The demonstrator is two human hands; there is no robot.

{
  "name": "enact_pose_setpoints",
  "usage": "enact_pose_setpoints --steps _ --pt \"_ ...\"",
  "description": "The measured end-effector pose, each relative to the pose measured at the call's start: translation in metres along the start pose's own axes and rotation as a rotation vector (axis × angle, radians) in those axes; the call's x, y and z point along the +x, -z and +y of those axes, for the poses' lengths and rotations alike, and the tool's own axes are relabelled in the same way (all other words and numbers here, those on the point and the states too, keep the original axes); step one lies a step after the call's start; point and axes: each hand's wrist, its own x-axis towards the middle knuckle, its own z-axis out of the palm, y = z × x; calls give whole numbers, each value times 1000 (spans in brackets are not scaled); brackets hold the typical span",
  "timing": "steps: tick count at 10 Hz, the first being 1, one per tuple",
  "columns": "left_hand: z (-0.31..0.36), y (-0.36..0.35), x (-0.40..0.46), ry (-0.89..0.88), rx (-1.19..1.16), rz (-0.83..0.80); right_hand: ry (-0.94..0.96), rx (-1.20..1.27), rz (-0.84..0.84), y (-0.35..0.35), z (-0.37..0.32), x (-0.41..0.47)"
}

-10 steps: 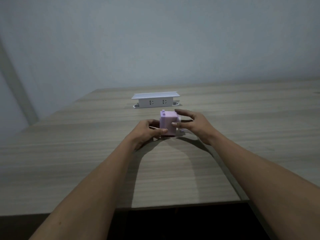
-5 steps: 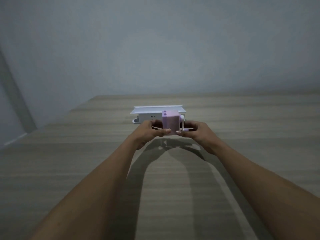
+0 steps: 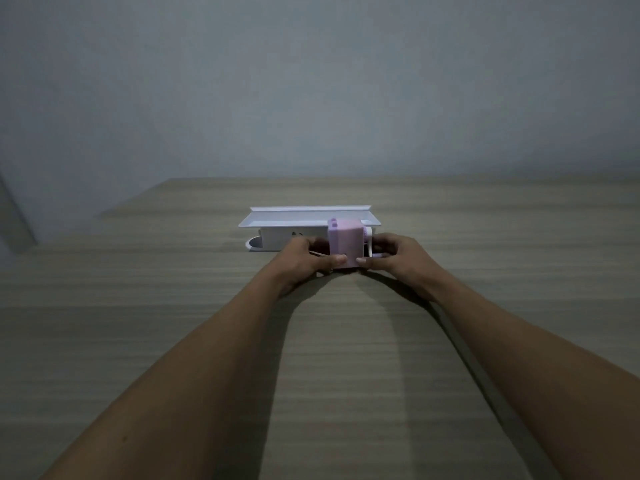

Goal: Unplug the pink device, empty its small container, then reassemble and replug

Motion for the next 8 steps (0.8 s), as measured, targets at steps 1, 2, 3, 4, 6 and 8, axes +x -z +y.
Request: enact_pose_setpoints --steps 1,2,3,4,6,8 --pt "-6 0 9 8 16 4 11 -83 8 2 8 11" --pt "-9 0 15 4 20 3 30 -131 4 2 11 16" --pt "-8 0 18 15 49 9 26 -163 7 1 10 17" --pt "-3 -1 20 24 63 11 21 -171 31 -1 4 16" --pt "1 -3 17 73 66 41 -28 -183 100 -6 0 12" --pt "20 -1 -22 109 88 144 -102 -286 241 -8 -27 -23"
